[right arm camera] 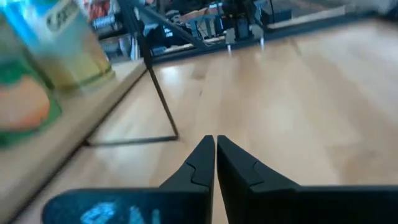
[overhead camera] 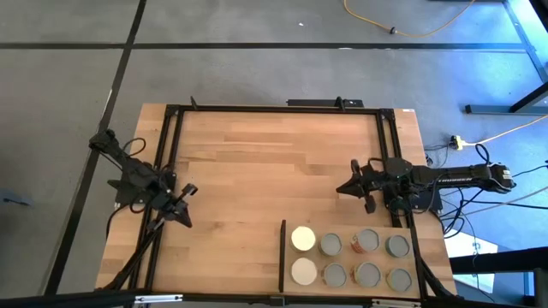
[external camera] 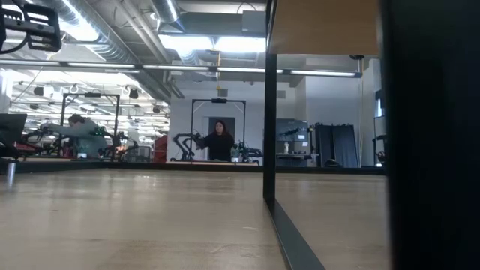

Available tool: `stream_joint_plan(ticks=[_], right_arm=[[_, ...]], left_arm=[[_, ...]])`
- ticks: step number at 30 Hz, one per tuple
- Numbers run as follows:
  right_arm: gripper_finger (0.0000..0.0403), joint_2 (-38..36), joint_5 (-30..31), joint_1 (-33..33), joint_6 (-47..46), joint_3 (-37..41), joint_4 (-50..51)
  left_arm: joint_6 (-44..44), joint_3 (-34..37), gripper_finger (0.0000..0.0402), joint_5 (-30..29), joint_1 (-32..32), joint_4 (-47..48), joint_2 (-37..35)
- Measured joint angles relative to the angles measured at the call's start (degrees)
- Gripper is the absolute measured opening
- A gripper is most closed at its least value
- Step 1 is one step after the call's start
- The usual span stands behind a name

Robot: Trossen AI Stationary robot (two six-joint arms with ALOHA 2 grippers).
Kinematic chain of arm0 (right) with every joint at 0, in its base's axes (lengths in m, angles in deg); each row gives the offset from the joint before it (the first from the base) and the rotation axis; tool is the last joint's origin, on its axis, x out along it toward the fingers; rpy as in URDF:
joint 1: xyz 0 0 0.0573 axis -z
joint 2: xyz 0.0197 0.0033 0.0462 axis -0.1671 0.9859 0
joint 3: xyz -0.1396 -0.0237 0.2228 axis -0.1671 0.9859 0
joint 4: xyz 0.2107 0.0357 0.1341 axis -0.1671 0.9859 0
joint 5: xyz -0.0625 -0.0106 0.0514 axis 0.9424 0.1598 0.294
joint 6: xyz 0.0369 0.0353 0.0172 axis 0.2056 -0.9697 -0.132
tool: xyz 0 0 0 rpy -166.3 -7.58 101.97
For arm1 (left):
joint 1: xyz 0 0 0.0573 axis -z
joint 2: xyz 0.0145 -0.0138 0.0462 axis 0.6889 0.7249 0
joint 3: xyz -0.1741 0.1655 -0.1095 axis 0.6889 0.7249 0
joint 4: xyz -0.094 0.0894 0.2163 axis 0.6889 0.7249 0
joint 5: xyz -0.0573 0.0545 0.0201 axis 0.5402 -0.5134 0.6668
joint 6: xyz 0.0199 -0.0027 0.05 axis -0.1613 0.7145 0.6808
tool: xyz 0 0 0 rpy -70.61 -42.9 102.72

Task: Pick and place cans onto a shelf
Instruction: Return to Home Position

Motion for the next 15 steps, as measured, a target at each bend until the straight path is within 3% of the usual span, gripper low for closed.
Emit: stream_joint_plan(ticks=[4,15], right_arm=[[0.0022,0.0,0.0,0.0,-8.6,0.0,-0.1],[0.0023,0.0,0.0,0.0,-9.2,0.0,-0.1]], left_arm=[[-1.9,0.0,0.0,0.0,0.0,-1.2,0.0],[-6.0,0.0,0.0,-0.5,0.0,0.5,0.0]])
